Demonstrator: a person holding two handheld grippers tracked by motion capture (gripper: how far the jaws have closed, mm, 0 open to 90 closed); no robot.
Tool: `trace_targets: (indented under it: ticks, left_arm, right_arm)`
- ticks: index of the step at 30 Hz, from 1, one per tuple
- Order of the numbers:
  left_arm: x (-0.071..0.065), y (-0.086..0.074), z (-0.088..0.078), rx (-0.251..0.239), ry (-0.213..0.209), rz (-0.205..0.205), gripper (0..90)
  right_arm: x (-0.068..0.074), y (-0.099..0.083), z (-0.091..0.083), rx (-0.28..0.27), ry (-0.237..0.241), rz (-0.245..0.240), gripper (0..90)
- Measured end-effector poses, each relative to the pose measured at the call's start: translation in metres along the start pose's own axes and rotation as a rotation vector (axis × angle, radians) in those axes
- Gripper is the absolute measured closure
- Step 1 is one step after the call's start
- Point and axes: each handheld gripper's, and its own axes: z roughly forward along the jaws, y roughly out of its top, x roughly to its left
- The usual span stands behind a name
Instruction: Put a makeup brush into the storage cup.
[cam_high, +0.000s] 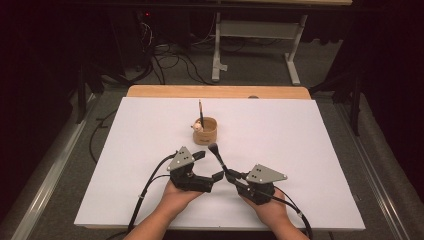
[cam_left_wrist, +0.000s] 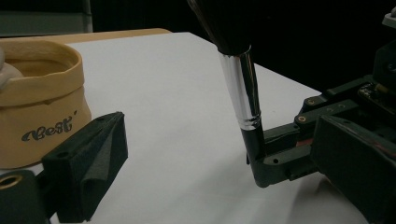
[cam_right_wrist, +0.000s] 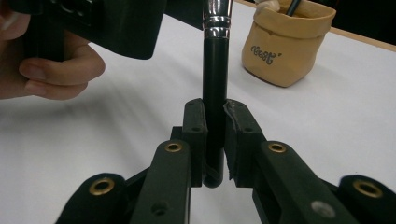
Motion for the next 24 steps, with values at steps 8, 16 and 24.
trace_targets:
  ticks: [8,16,24]
  left_arm:
    - [-0.0013,-0.0009,0.0007,-0.005,-0.014,0.000,7.3]
    - [-0.0010,-0.0022,0.0012,-0.003,-0.034,0.001,18.2]
    - [-0.0001,-0.0033,-0.0004,-0.024,-0.066,-0.006,36.4]
  right_arm:
    - [0.0025,0.0000,0.0012,0.002,0.012,-0.006,81.8]
    - [0.0036,-0.0002,0.0028,-0.005,0.023,-0.011,81.8]
    - [0.0041,-0.0004,0.0029,0.002,0.021,-0.009,81.7]
